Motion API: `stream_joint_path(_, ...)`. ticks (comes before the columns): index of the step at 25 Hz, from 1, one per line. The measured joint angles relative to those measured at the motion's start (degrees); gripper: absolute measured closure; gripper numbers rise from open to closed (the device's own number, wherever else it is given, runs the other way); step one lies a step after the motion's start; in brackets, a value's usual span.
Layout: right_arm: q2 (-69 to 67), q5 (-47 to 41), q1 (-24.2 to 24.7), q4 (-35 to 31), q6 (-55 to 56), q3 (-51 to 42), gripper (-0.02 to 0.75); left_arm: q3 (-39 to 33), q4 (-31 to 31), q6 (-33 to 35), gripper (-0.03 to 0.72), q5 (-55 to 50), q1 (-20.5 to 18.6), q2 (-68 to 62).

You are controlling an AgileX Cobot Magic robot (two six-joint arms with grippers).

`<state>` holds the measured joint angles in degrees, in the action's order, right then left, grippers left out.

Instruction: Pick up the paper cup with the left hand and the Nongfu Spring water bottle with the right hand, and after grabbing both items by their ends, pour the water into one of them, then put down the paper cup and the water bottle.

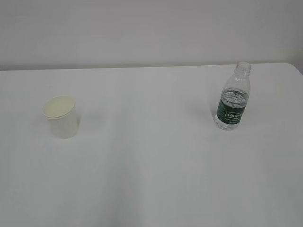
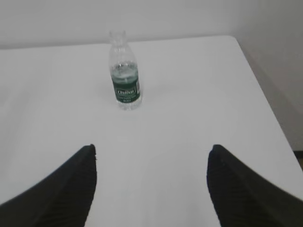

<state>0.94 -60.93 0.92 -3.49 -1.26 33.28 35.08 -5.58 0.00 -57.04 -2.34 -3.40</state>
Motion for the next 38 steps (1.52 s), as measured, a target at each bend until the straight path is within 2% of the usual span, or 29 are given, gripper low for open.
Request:
stream_joint_path(11,-5.9,9.8,0.0,-3.3,0.0,3.3,0.186,7.0,-0.3,0.0,0.101,9.7,0.5,-12.8)
stream_joint_path(16,-8.9,14.3,0.0,-4.5,0.0,3.3,0.186,7.1,-0.3,0.0,0.101,13.7,2.4,-16.9)
stream_joint_path(25,-10.7,23.8,0.0,-4.8,-0.1,3.3,0.186,7.1,-0.3,0.0,0.101,23.2,2.6,-21.0)
stream_joint_path(31,-18.5,30.9,0.0,-4.9,-0.1,3.3,0.186,7.1,-0.3,0.0,0.101,26.7,2.6,-24.7)
stream_joint_path(38,-27.5,43.6,0.0,-5.3,-0.1,3.3,0.186,7.1,-0.3,0.0,0.101,33.2,2.6,-28.9)
